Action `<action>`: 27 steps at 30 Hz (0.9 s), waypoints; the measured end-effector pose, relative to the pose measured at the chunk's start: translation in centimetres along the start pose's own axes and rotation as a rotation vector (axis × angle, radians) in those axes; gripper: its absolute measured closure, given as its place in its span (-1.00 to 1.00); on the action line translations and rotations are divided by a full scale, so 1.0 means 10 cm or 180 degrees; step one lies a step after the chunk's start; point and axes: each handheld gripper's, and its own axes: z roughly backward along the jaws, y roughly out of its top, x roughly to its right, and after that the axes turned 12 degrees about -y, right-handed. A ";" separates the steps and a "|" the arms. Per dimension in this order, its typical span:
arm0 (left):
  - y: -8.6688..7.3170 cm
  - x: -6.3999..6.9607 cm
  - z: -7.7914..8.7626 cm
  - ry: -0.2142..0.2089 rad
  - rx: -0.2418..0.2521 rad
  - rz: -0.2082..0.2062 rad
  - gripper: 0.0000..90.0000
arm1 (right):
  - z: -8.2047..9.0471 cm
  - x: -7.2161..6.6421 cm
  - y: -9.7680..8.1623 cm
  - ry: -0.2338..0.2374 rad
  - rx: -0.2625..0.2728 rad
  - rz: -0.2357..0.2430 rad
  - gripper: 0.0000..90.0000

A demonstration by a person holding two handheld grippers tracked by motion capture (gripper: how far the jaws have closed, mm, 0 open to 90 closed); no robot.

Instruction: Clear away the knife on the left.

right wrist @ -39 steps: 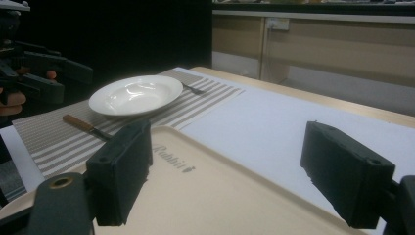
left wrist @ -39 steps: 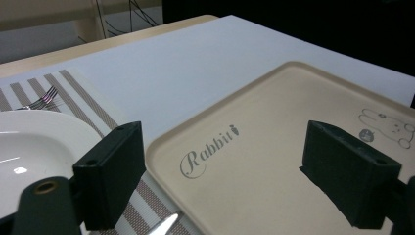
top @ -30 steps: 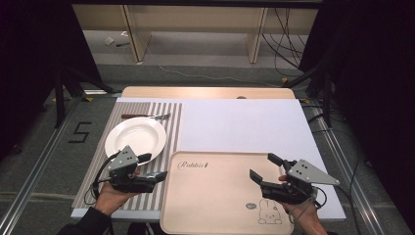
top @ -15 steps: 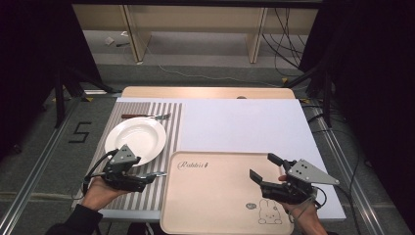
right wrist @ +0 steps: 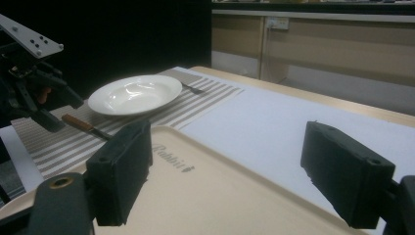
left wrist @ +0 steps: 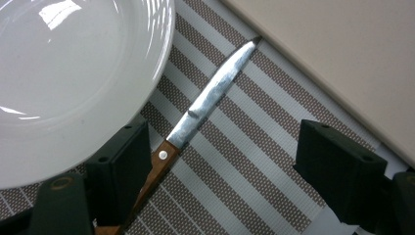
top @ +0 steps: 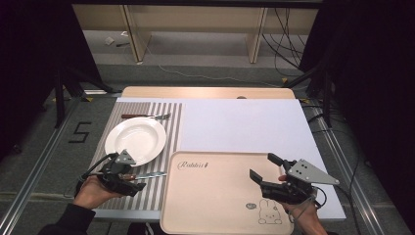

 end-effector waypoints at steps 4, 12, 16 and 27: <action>0.00 0.01 -0.01 0.0020 -0.0082 -0.0012 -0.52 | 0.00 0.00 0.00 0.0000 -0.0004 0.0003 -0.55; -0.06 -0.08 -0.06 0.0137 -0.0369 0.0027 -0.48 | 0.00 0.00 0.00 -0.0001 -0.0004 0.0000 -0.55; -0.08 -0.14 -0.09 0.0180 -0.0449 0.0059 -0.45 | 0.00 0.00 0.00 -0.0001 -0.0009 0.0007 -0.55; -0.10 -0.33 -0.15 0.0255 -0.0583 0.0098 -0.29 | -0.01 -0.01 0.00 0.0002 -0.0009 0.0009 -0.55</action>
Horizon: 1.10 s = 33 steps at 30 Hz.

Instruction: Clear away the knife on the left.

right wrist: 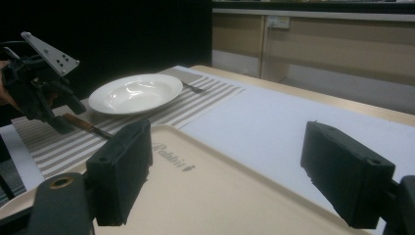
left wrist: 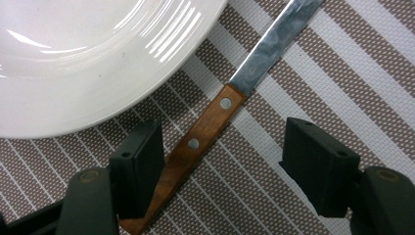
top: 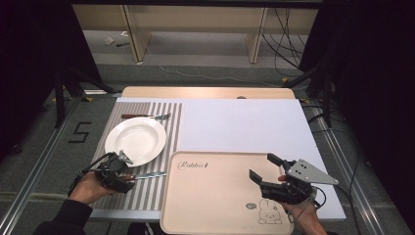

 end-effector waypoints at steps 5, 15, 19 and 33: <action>0.02 -0.04 -0.05 -0.0039 -0.0057 0.0053 -0.22 | 0.00 0.00 0.00 0.0004 -0.0006 0.0005 -0.55; 0.07 -0.10 -0.10 -0.0126 -0.0158 0.0167 -0.02 | 0.00 0.00 0.00 0.0004 -0.0017 -0.0011 -0.55; 0.08 -0.12 -0.10 -0.0199 -0.0167 0.0210 0.09 | 0.00 0.00 0.00 0.0008 -0.0016 -0.0014 -0.55; 0.13 -0.15 -0.09 -0.0359 -0.0340 0.0141 0.57 | -0.01 0.00 -0.01 0.0004 -0.0018 -0.0017 -0.55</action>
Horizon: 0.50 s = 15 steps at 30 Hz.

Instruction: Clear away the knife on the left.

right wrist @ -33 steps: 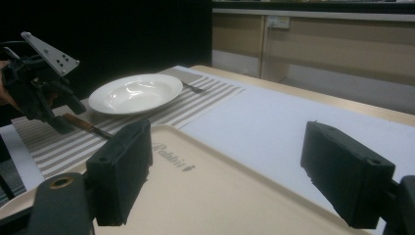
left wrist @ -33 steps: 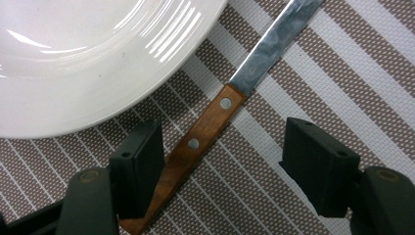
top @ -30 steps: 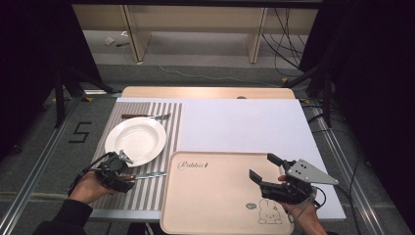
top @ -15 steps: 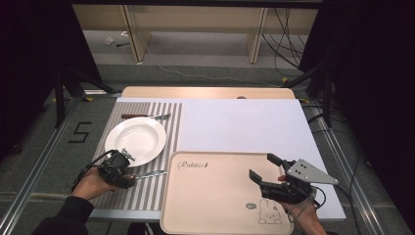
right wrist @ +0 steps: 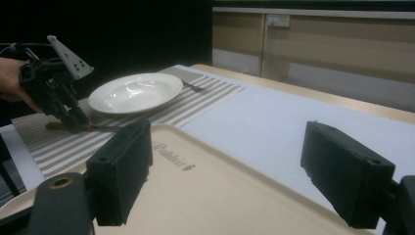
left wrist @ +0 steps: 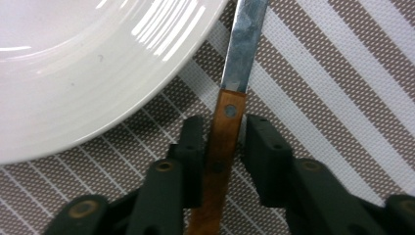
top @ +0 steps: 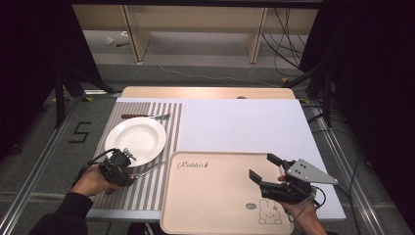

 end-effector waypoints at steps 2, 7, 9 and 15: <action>0.01 -0.01 0.00 -0.0022 -0.0030 -0.0015 0.61 | 0.00 0.00 0.00 -0.0002 -0.0005 0.0001 -0.55; 0.02 0.02 0.00 0.0001 -0.0107 -0.0083 0.70 | 0.00 0.00 0.00 0.0000 -0.0010 0.0000 -0.55; 0.02 0.02 0.00 0.0000 -0.0109 -0.0085 0.70 | 0.00 0.00 0.00 0.0006 -0.0005 0.0003 -0.55; 0.00 0.01 0.03 -0.0128 -0.0002 -0.0034 0.71 | 0.01 0.00 0.00 -0.0001 0.0003 0.0005 -0.55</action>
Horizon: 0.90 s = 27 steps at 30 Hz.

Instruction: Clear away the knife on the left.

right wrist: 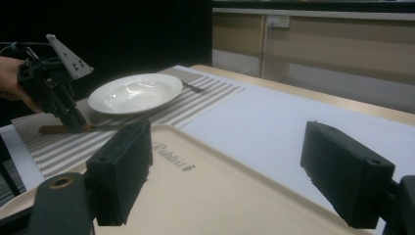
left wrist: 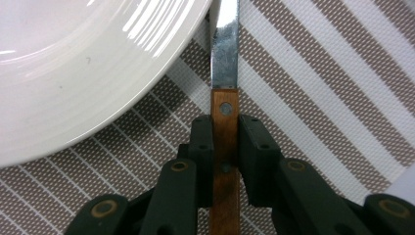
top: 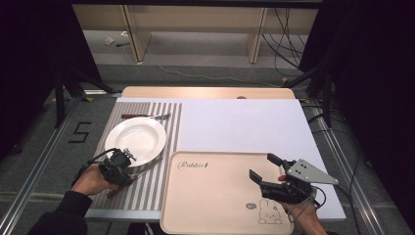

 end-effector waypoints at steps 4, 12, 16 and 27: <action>0.01 0.01 0.03 -0.0113 0.0116 0.0109 0.71 | 0.00 0.00 0.00 -0.0003 0.0005 0.0004 -0.54; 0.04 0.08 0.06 -0.0272 0.0234 0.0128 0.71 | 0.00 0.00 0.00 -0.0001 0.0009 0.0010 -0.54; 0.05 0.13 0.08 -0.0353 0.0355 0.0090 0.71 | 0.00 0.00 0.00 -0.0002 0.0008 0.0009 -0.54; 0.13 0.36 0.19 -0.0616 0.0793 -0.0040 0.71 | 0.00 0.00 0.00 -0.0003 0.0009 0.0012 -0.54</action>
